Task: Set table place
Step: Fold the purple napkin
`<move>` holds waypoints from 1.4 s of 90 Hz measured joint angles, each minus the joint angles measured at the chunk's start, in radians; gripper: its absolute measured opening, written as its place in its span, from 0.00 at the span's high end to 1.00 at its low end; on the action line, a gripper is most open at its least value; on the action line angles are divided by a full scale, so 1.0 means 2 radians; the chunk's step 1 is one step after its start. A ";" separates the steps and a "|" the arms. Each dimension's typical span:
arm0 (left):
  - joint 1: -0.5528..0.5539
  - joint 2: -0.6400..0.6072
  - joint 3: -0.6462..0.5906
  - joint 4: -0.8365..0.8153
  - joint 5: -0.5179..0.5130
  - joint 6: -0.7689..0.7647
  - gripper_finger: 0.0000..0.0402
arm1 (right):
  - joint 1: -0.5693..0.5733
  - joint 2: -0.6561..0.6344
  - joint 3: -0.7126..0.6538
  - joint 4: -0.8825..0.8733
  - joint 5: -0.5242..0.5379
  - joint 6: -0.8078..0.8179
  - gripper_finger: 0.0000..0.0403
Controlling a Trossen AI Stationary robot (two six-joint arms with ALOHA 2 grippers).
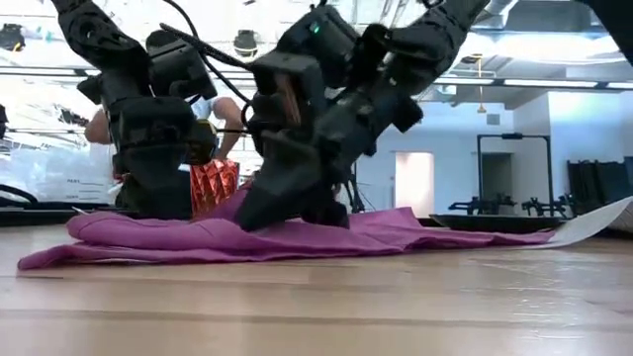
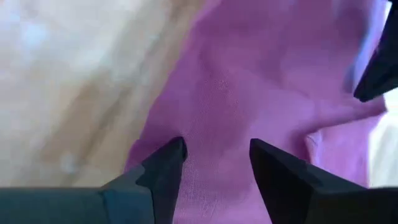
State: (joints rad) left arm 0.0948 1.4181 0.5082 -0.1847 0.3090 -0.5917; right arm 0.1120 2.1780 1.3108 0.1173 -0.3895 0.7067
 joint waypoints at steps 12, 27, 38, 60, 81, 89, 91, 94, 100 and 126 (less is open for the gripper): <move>-0.002 0.000 0.000 0.008 0.023 -0.004 0.57 | 0.005 0.004 0.013 -0.003 -0.006 -0.012 1.00; -0.001 0.000 0.000 0.007 0.025 -0.002 0.57 | 0.022 0.009 0.030 0.005 -0.067 -0.042 1.00; 0.000 0.000 0.000 0.007 0.024 -0.001 0.57 | 0.043 0.020 0.029 0.027 -0.144 -0.048 1.00; 0.000 0.000 0.001 0.008 0.021 -0.009 0.57 | 0.071 -0.004 0.031 -0.004 -0.064 -0.074 1.00; -0.076 0.002 0.041 -0.002 -0.068 0.011 0.67 | 0.055 -0.008 0.031 -0.105 0.129 -0.011 1.00; -0.107 0.006 0.053 -0.001 -0.118 0.017 0.77 | 0.039 -0.009 0.031 -0.118 0.129 -0.015 1.00; -0.114 0.006 0.055 -0.004 -0.130 0.017 0.80 | 0.036 -0.009 0.031 -0.118 0.129 -0.020 1.00; -0.121 0.006 0.058 -0.009 -0.142 0.014 0.85 | 0.030 -0.009 0.031 -0.116 0.127 -0.027 1.00; -0.130 0.005 0.062 -0.007 -0.158 0.007 0.94 | 0.022 -0.017 0.030 -0.114 0.109 -0.042 1.00; -0.136 0.005 0.062 -0.015 -0.170 -0.030 1.00 | 0.054 -0.123 0.031 -0.180 0.123 -0.126 1.00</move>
State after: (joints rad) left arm -0.1768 1.4277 0.6323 -0.2149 -0.0320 -0.6518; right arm 0.2201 1.9313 1.3718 -0.2425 -0.1430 0.4548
